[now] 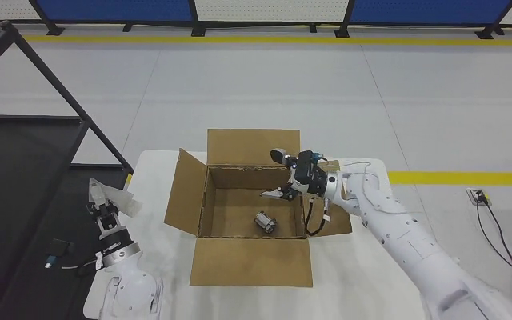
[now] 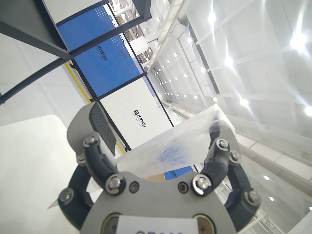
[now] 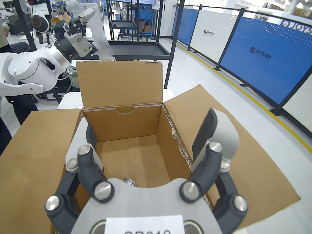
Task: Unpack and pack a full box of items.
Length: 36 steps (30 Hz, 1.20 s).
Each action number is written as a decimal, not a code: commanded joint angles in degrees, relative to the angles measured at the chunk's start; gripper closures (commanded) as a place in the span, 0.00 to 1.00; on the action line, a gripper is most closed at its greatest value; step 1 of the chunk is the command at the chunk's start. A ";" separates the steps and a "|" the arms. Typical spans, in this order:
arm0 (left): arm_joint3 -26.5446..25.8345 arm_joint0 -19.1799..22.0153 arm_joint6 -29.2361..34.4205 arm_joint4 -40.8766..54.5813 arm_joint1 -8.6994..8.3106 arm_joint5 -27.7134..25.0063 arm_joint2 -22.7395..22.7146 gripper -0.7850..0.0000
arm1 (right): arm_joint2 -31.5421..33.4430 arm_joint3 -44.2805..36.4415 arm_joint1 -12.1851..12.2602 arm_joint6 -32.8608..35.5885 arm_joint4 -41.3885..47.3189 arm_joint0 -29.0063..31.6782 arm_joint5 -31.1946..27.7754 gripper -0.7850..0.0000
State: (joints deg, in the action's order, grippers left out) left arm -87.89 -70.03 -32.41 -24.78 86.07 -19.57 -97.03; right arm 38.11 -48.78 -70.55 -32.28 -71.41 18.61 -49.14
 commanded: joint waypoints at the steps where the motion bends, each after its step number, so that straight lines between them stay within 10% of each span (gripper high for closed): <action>1: 0.11 0.07 0.03 -0.08 -0.02 -0.09 0.00 0.00 | 5.67 -8.96 3.15 3.99 0.51 4.94 1.72 0.00; 9: 0.28 0.28 0.15 0.14 -0.08 -0.13 -0.31 0.00 | 29.63 -33.89 11.23 25.86 8.17 25.57 11.39 0.00; 17: 0.73 1.24 0.95 0.10 -0.08 -0.17 0.28 0.00 | 45.10 -32.77 13.60 42.54 14.92 34.18 25.43 0.00; 25: 1.75 2.79 1.57 -1.36 -0.04 0.40 1.67 0.00 | 46.84 -20.01 15.25 54.32 14.68 33.85 9.17 0.00; 36: 1.95 3.63 1.43 -2.85 0.04 0.99 3.03 0.00 | 39.07 -10.73 14.34 65.71 14.48 28.23 7.57 0.00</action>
State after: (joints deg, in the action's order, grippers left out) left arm -85.93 -66.37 -30.93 -27.58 86.12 -18.59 -94.00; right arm 77.61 -60.37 -56.16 32.67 -57.22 47.40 -40.94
